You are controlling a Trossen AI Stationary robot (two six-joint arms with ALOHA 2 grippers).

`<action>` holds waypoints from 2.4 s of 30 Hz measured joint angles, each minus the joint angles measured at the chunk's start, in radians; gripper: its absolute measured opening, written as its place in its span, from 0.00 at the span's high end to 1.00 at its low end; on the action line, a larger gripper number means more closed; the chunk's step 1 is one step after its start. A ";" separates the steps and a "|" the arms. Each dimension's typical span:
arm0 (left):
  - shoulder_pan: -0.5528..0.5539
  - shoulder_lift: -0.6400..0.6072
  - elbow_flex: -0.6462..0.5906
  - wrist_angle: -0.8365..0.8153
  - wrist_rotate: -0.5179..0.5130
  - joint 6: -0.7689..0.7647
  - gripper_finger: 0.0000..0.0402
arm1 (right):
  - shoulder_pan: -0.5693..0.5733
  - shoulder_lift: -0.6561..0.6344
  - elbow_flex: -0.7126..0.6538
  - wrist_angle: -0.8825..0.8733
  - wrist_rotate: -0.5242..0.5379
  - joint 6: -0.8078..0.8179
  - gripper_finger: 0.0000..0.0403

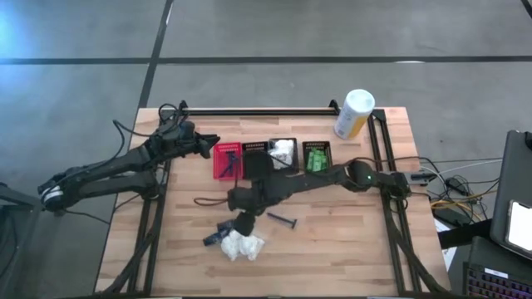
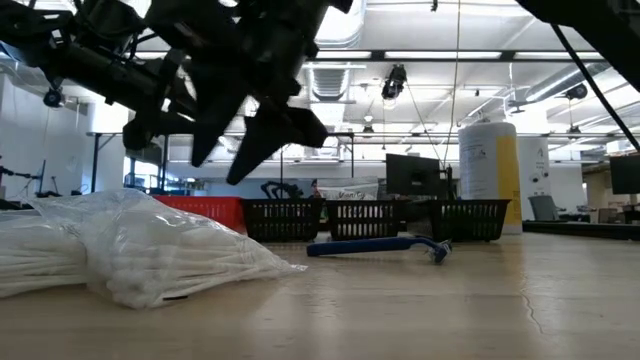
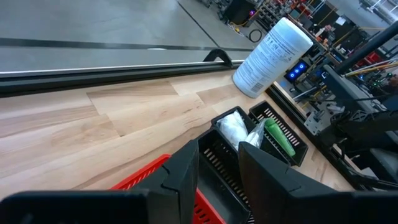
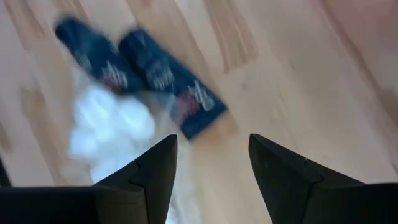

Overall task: Pick & Place Travel size toiletries
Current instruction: Put the cotton pack into the middle black basket

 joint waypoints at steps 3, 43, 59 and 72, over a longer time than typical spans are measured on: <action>0.000 0.000 0.000 0.000 0.000 0.000 0.70 | 0.024 -0.009 -0.001 -0.096 -0.001 -0.060 0.53; 0.000 0.000 0.000 -0.009 0.000 0.000 0.70 | 0.092 -0.562 -0.995 0.599 0.004 0.229 0.46; 0.000 0.002 0.000 -0.027 0.000 0.000 0.70 | 0.108 -0.380 -0.943 0.899 -0.088 0.751 0.39; 0.000 0.005 0.000 -0.032 0.000 0.000 0.70 | 0.107 -0.311 -0.707 0.710 0.003 0.761 0.32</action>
